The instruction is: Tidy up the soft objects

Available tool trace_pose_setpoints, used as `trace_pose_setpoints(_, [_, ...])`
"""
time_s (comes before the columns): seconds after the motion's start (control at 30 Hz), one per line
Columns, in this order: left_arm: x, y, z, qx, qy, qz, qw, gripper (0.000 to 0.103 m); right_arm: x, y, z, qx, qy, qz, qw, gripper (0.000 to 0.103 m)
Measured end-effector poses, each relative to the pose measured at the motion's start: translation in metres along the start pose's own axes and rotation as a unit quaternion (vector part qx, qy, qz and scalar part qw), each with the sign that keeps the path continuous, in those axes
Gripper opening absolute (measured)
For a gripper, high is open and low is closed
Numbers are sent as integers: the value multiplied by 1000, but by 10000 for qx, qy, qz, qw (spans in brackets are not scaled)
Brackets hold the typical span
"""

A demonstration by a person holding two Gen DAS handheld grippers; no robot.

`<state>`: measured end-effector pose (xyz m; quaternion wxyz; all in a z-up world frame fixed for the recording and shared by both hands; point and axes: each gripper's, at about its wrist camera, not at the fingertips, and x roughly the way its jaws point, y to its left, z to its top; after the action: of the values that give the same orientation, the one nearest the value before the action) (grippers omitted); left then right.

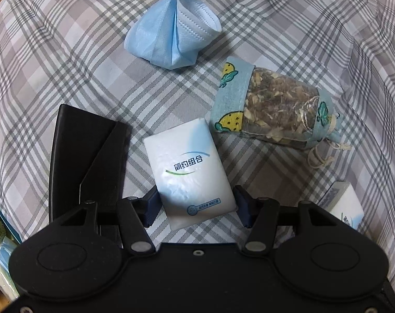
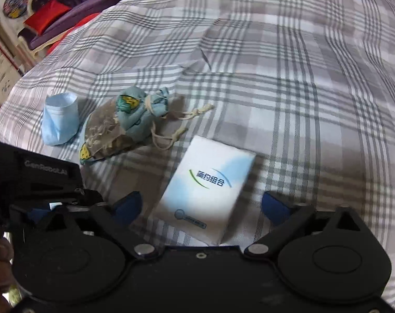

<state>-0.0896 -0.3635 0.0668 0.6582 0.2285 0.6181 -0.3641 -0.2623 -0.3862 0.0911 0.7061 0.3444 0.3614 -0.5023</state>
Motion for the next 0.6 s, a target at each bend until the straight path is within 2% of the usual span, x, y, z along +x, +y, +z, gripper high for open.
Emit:
trace_pose_setpoints(0.03, [0, 0, -1, 8, 0, 1, 10000, 55, -1, 1, 0, -72, 4, -29, 10000, 70])
trace_pose_setpoints(0.1, [-4, 3, -5, 24, -4, -9, 10000, 55, -2, 1, -1, -72, -33, -27, 10000, 66])
trace_pose_setpoints(0.33, [-28, 0, -11, 132, -123, -89, 9998, 55, -21, -22, 7, 576, -574, 277, 9963, 64])
trace_pose_setpoints(0.6, [-71, -2, -32, 397, -315, -281, 9983, 55, -25, -32, 9, 833, -803, 381, 9926, 63])
